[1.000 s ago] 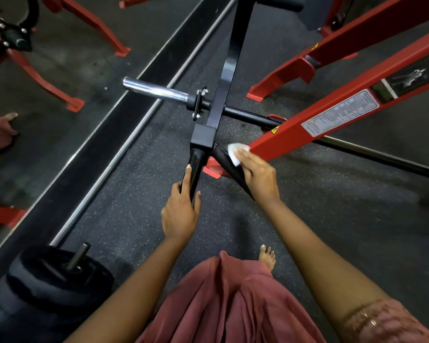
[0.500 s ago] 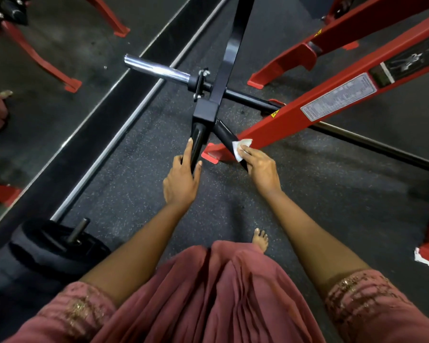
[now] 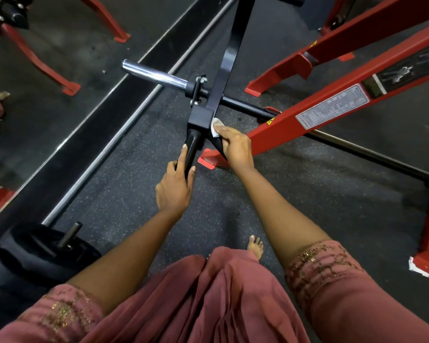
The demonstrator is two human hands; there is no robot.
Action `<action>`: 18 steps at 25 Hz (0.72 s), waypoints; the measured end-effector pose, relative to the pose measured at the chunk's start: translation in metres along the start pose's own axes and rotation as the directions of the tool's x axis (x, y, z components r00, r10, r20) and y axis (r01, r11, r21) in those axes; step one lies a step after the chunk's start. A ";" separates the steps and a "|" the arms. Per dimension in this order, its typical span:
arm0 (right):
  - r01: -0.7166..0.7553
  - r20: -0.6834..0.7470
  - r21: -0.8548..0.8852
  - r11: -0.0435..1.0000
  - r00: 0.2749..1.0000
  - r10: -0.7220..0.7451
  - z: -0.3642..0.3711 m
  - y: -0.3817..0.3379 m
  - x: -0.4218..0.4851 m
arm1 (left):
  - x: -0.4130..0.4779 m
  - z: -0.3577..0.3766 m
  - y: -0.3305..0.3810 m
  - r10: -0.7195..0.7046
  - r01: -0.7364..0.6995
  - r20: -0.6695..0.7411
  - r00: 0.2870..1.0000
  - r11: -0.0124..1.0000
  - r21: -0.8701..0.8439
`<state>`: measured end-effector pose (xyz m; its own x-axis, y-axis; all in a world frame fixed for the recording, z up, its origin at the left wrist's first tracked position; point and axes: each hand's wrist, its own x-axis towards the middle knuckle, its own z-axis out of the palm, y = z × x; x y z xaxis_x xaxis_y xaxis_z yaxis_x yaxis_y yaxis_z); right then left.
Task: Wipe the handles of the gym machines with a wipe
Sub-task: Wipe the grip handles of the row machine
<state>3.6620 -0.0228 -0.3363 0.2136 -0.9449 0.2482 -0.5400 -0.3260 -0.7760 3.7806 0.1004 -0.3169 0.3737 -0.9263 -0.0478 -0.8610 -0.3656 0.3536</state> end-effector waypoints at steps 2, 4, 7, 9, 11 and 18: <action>0.015 -0.003 0.000 1.000 1.000 -0.015 -0.009 0.008 -0.010 | 0.000 0.000 0.000 -0.003 0.003 -0.006 1.000 1.000 0.009; 0.024 0.001 -0.013 1.000 1.000 -0.024 -0.019 0.022 -0.023 | 0.002 0.000 -0.001 -0.016 0.016 -0.010 1.000 1.000 0.011; -0.014 0.015 -0.040 0.999 1.000 0.015 -0.034 0.045 -0.059 | 0.001 0.002 -0.001 -0.008 0.008 -0.019 1.000 1.000 0.010; -0.008 0.007 -0.081 0.997 1.000 0.009 -0.043 0.055 -0.078 | 0.002 0.001 0.000 -0.010 0.010 -0.001 1.000 1.000 0.018; -0.064 0.020 -0.074 0.995 0.998 0.066 -0.050 0.051 -0.084 | 0.001 -0.001 -0.001 -0.007 0.007 0.026 1.000 1.000 -0.009; -0.205 0.070 0.016 0.979 0.977 0.203 -0.079 0.029 -0.044 | -0.034 0.018 0.056 0.238 -0.283 -0.154 0.959 0.851 -0.443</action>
<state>3.5729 0.0070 -0.3239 0.1564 -0.9867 0.0441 -0.5595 -0.1252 -0.8193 3.7137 0.1096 -0.3122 0.2063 -0.9614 0.1823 -0.6854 -0.0090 0.7281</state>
